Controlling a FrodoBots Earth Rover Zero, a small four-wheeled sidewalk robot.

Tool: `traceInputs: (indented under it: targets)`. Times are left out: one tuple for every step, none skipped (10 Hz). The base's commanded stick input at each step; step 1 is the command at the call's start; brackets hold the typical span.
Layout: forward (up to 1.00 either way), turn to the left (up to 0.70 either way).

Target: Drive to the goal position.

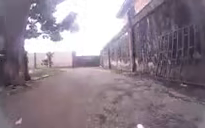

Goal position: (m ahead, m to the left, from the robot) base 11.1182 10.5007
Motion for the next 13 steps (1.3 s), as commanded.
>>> traceInputs:
  targets:
    - [0.7, 0.0]
    - [0.7, 0.0]
    - [0.7, 0.0]
    - [0.7, 0.0]
    - [0.7, 0.0]
    - [0.7, 0.0]
    - [0.7, 0.0]
    - [0.7, 0.0]
    - [0.7, 0.0]
    - [0.7, 0.0]
    - [0.7, 0.0]
    - [0.7, 0.35]
    - [0.7, 0.35]
